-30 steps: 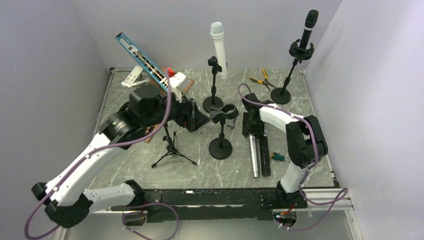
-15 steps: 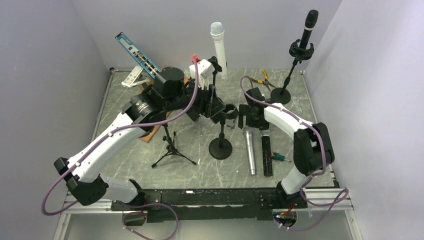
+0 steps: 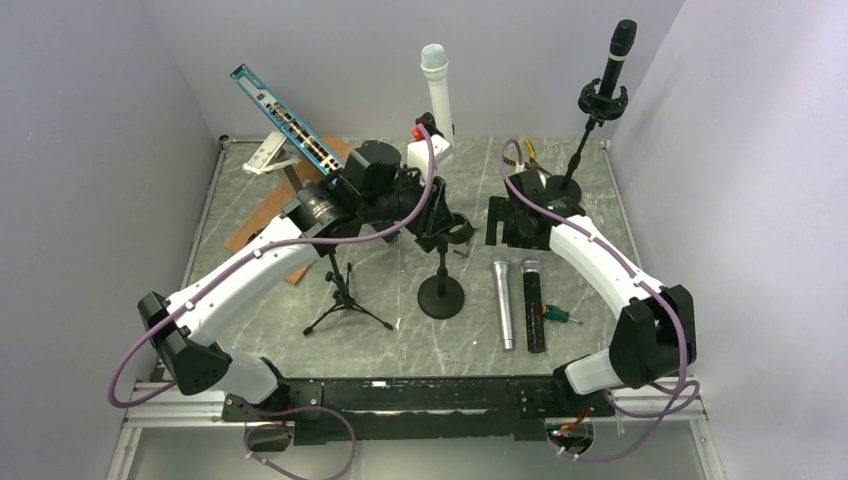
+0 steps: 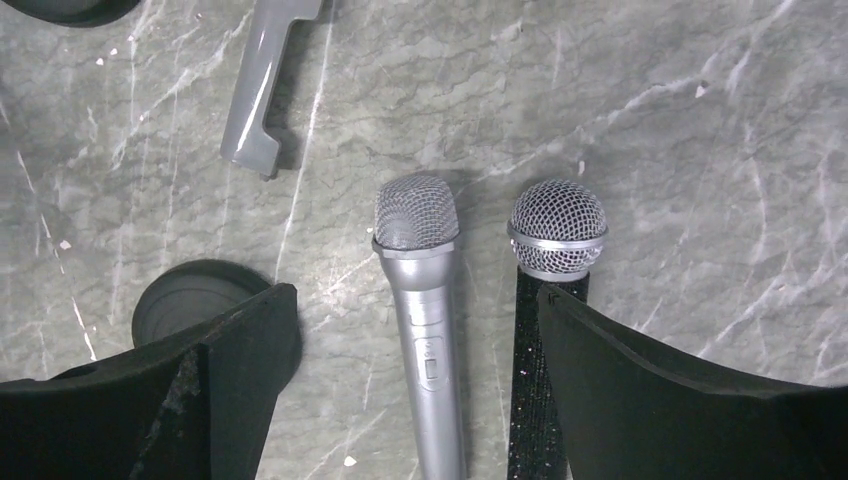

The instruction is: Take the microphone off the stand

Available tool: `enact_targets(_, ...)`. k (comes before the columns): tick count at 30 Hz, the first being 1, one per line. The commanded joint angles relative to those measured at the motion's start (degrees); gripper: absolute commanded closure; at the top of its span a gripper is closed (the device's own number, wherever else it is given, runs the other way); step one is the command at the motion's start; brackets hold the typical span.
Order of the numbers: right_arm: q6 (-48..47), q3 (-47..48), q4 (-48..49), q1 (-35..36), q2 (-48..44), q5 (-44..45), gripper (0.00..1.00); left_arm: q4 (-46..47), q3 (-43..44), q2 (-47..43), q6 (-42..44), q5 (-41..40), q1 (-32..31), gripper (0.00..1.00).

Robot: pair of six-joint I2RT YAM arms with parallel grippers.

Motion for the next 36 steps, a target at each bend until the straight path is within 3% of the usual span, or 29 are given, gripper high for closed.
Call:
enact_targets(1, -1.4, 1.7, -1.2, -0.1, -4.3, 2.4, 0.09, 2.6, -6.1, 0.1, 0.6, -4.4, -2.7, 0.67)
enact_targets(8, -2.5, 1.4, -1.5, -0.1, -7.8, 5.5, 0.08, 10.6, -19.3, 0.9, -2.3, -8.0, -4.8, 0.75)
enact_targets(15, -2.7, 1.9, -2.8, -0.1, -8.0, 6.0, 0.08, 14.2, -24.0, 4.4, -3.8, -9.5, -4.8, 0.86)
enact_targets(20, -2.7, 1.9, -3.1, -0.1, -9.3, 5.8, 0.08, 14.7, -24.4, 4.4, -5.1, -8.0, -4.7, 0.83)
enact_targets(29, -3.5, 5.3, -4.6, 0.0, -10.6, 2.8, 0.08, 1.7, -6.4, 2.7, -3.6, -10.6, -4.8, 0.33)
enact_targets(36, -3.0, 9.6, -3.8, 2.0, -12.7, 0.7, 0.08, -8.3, 7.1, 1.9, -0.2, -12.4, -4.8, 0.07)
